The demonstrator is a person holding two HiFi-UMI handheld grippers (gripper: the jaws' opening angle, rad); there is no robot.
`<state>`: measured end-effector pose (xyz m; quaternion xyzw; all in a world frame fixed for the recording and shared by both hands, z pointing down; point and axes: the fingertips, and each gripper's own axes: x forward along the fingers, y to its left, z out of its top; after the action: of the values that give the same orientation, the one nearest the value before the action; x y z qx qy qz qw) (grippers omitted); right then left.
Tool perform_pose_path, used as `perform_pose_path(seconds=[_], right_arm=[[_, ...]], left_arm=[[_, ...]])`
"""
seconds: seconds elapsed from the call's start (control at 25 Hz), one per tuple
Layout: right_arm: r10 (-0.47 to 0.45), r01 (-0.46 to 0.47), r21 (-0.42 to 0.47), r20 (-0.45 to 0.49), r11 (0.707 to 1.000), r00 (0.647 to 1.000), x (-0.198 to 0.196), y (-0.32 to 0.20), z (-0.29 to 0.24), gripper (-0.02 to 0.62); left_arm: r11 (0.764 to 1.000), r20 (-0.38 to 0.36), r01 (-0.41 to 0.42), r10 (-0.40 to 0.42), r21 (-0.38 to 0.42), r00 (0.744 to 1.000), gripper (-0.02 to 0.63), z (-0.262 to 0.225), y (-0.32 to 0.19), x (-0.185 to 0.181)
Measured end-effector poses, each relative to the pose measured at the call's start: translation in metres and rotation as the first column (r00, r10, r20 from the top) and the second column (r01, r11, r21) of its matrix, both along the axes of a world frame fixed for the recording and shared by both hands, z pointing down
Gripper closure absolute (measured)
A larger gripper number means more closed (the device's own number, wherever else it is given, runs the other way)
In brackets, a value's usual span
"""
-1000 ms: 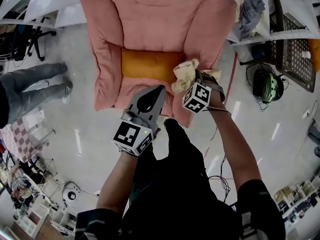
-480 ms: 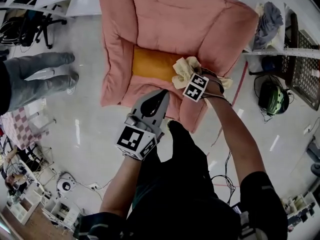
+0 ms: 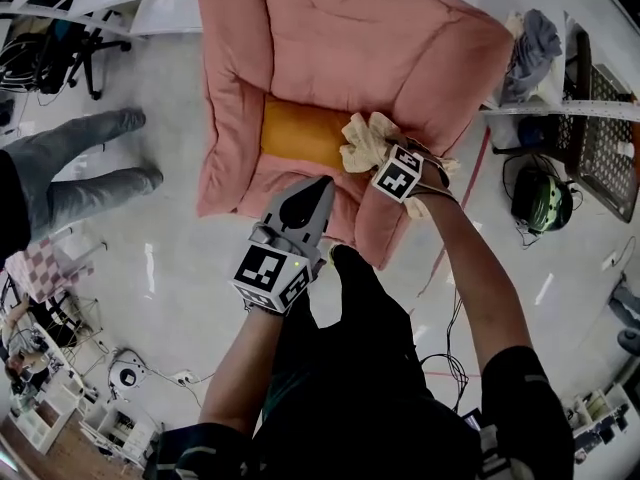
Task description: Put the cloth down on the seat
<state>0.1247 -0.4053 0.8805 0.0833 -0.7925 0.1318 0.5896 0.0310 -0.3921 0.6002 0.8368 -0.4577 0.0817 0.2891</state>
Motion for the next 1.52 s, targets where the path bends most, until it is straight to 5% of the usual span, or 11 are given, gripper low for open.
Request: perform_pose_path(seconds=[0.24, 0.44, 0.52, 0.64, 0.76, 0.92, 1.2, 1.52], right_arm=[[0.038, -0.039, 0.025, 0.043, 0.999, 0.998, -0.001, -0.004, -0.027, 0.285], [0.143, -0.156, 0.072, 0.166, 0.985, 0.976, -0.011, -0.002, -0.077, 0.285], [0.212, -0.239, 0.098, 0.232, 0.966, 0.949, -0.011, 0.0, -0.104, 0.353], [0.333, -0.393, 0.133, 0.334, 0.91, 0.882, -0.005, 0.003, -0.149, 0.496], [0.446, -0.54, 0.12, 0.43, 0.833, 0.785, 0.0, 0.019, -0.192, 0.562], [0.535, -0.676, 0.08, 0.545, 0.733, 0.645, 0.005, 0.041, -0.239, 0.578], [0.569, -0.794, 0.096, 0.646, 0.601, 0.509, 0.002, 0.088, -0.319, 0.586], [0.557, -0.862, 0.077, 0.734, 0.501, 0.389, -0.019, 0.148, -0.401, 0.591]], left_arm=[[1.0, -0.001, -0.025, 0.025, 0.006, 1.0, 0.601, -0.005, 0.001, 0.001], [0.999, -0.004, -0.041, 0.041, -0.001, 0.999, 0.601, -0.01, 0.012, -0.004], [0.999, -0.008, -0.052, 0.052, -0.005, 0.999, 0.601, -0.015, 0.016, -0.003], [0.997, -0.019, -0.076, 0.076, 0.007, 0.997, 0.601, -0.031, 0.021, -0.001], [0.994, -0.032, -0.104, 0.104, 0.017, 0.994, 0.601, -0.048, 0.033, -0.002], [0.988, -0.051, -0.151, 0.152, 0.024, 0.987, 0.601, -0.07, 0.047, -0.002], [0.971, -0.051, -0.229, 0.232, 0.066, 0.971, 0.601, -0.107, 0.087, -0.013], [0.96, -0.051, -0.264, 0.27, 0.097, 0.962, 0.601, -0.161, 0.139, -0.042]])
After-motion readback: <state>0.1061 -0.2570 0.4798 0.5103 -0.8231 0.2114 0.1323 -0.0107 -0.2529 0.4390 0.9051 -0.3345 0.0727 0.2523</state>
